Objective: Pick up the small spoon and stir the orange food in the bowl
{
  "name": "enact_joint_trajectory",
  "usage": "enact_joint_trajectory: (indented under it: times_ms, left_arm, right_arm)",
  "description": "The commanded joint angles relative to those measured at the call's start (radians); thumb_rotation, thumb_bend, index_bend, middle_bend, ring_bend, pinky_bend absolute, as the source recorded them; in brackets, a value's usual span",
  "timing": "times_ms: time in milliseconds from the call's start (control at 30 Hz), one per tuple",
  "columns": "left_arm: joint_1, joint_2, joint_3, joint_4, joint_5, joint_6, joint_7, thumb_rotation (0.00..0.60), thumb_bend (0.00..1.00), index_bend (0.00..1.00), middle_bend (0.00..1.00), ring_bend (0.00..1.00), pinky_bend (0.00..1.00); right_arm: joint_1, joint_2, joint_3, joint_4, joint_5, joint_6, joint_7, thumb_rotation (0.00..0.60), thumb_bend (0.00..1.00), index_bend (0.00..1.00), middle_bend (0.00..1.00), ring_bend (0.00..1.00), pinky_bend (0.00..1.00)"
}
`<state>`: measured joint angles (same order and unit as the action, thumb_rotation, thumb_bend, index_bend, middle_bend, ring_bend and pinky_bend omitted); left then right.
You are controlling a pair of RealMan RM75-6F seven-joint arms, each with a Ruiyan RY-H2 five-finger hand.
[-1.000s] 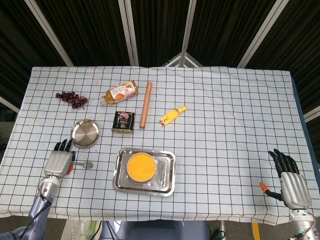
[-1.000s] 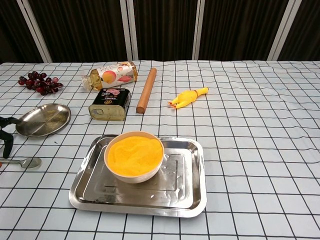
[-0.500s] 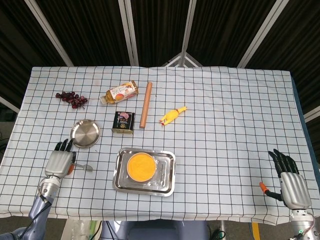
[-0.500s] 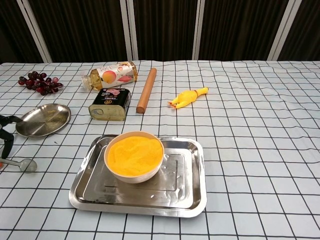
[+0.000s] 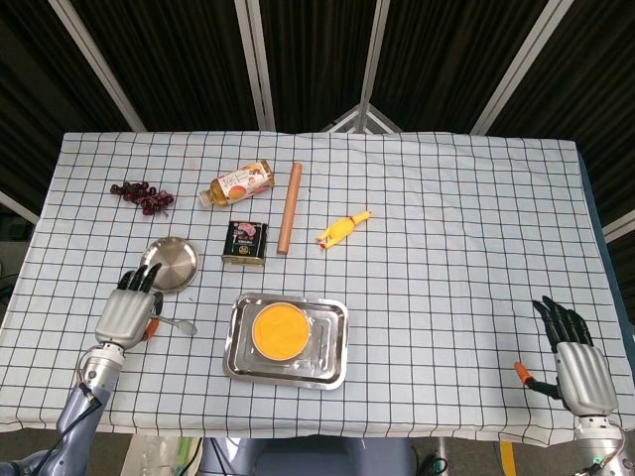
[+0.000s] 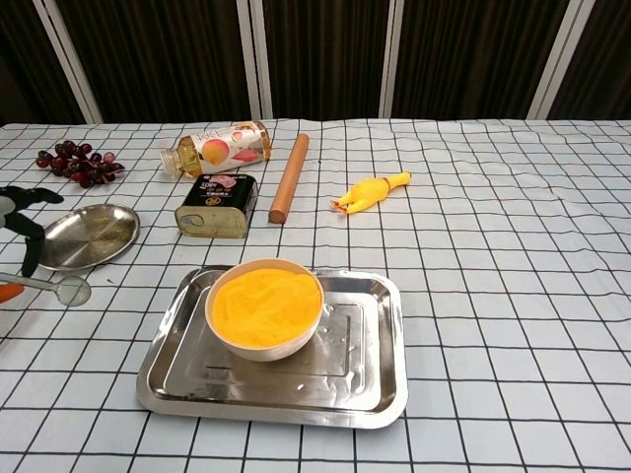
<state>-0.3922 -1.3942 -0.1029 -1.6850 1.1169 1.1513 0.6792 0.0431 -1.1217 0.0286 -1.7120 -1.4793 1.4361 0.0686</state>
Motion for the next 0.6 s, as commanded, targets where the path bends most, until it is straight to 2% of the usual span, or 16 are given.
enact_joint_trajectory:
  times_ms: [33, 233, 433, 600]
  left_arm:
    - [-0.027, 0.018, -0.024, -0.064, -0.042, -0.001, 0.048, 0.600, 0.51, 0.54, 0.01, 0.01, 0.11]
    - [-0.084, -0.011, -0.054, -0.140, -0.097, 0.000, 0.151, 0.600, 0.51, 0.53, 0.01, 0.01, 0.11]
    - [-0.182, -0.101, -0.113, -0.209, -0.273, 0.051, 0.332, 0.600, 0.51, 0.53, 0.01, 0.01, 0.11]
    - [-0.276, -0.191, -0.143, -0.238, -0.375, 0.119, 0.475, 0.600, 0.51, 0.53, 0.01, 0.01, 0.11]
  right_arm:
    - [0.001, 0.000, 0.000, 0.000, -0.001, 0.000, 0.000, 0.600, 0.32, 0.00, 0.00, 0.00, 0.00]
    - [0.001, 0.000, -0.001, 0.000, -0.002, -0.002, 0.000, 0.600, 0.32, 0.00, 0.00, 0.00, 0.00]
    - [0.001, 0.000, 0.003, -0.001, 0.009, -0.006, 0.004, 0.600, 0.32, 0.00, 0.00, 0.00, 0.00]
    - [0.003, 0.003, 0.002, 0.000, 0.006, -0.008, 0.014, 0.600, 0.32, 0.00, 0.00, 0.00, 0.00]
